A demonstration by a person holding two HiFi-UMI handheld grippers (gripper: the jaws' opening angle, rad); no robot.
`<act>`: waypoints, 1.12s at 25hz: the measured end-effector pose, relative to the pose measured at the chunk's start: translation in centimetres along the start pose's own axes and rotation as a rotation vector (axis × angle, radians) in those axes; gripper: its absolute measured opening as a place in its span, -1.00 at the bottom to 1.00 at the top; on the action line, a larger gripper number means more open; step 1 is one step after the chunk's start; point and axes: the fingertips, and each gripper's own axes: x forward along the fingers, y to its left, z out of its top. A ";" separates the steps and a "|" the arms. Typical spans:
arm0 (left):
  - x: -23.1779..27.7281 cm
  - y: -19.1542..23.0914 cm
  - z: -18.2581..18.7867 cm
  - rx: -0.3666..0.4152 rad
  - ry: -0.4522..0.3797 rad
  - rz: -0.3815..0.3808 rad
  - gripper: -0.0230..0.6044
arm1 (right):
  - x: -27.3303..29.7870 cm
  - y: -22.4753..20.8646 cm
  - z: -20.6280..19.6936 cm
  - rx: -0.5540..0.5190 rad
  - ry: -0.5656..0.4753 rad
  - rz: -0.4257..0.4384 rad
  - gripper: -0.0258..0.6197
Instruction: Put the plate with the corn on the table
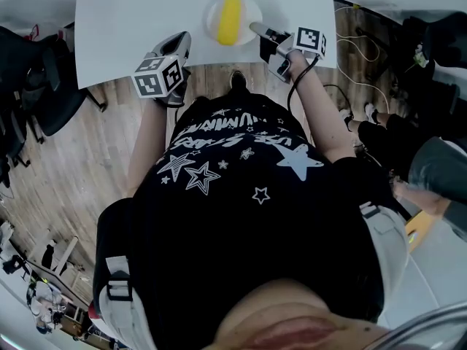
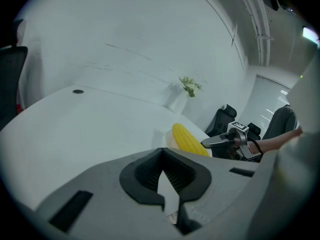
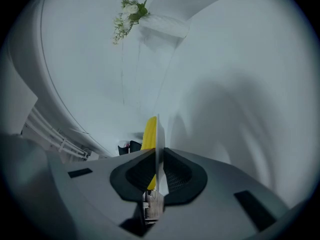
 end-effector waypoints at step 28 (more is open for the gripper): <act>0.9 0.8 -0.3 -0.001 0.032 -0.005 -0.91 | 2.5 -1.5 0.3 -0.023 0.051 -0.136 -0.84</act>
